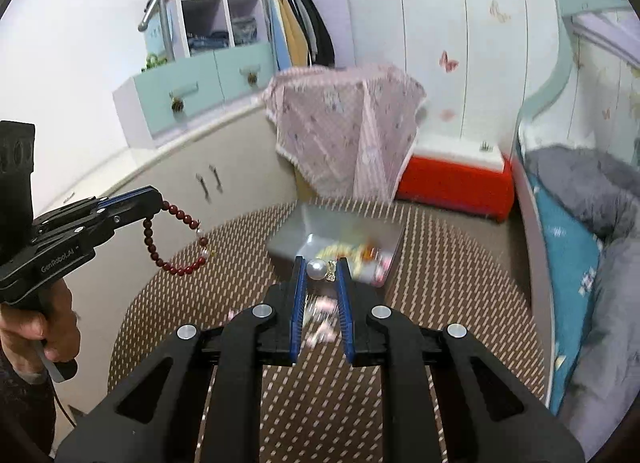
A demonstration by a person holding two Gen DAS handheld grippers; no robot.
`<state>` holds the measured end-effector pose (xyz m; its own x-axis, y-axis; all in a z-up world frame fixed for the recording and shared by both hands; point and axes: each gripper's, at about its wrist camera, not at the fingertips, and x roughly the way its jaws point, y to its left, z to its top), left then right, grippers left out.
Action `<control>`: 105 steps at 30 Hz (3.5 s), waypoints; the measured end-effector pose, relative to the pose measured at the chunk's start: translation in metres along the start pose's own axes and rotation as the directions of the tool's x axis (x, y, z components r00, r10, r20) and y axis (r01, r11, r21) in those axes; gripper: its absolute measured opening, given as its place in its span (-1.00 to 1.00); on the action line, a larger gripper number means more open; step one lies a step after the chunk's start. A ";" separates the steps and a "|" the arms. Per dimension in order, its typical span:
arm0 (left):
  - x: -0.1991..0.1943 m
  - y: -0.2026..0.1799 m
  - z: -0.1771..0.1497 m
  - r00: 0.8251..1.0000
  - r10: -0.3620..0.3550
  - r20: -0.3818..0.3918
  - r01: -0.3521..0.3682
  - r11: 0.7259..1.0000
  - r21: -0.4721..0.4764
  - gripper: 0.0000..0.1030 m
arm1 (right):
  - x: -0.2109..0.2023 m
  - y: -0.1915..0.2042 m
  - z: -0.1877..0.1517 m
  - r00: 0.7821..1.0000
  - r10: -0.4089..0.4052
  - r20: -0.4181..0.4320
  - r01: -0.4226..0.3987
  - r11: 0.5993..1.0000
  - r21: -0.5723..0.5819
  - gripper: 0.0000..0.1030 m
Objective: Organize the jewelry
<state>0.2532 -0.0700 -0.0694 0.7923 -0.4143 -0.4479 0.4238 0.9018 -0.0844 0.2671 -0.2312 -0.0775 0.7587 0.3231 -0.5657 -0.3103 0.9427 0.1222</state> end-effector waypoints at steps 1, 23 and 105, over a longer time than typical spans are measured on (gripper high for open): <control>0.001 -0.001 0.007 1.000 -0.003 0.013 0.003 1.000 0.007 -0.84 | -0.001 -0.001 0.007 1.000 -0.001 0.011 0.001 1.000 -0.006 -0.74; 0.082 0.008 0.051 0.996 0.066 -0.066 -0.069 0.996 -0.052 0.87 | 0.075 -0.053 0.055 0.998 -0.014 -0.064 0.023 0.989 0.144 0.84; 0.081 0.025 -0.118 0.927 0.013 -0.374 -0.032 0.998 -0.045 -0.76 | 0.129 0.017 -0.086 0.954 -0.139 -0.266 0.146 0.989 0.007 -0.61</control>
<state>0.2763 -0.0666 -0.2133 0.5764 -0.3265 -0.7491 0.3782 0.9192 -0.1096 0.3102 -0.1803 -0.2180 0.6141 0.1552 -0.7738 -0.1920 0.9804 0.0443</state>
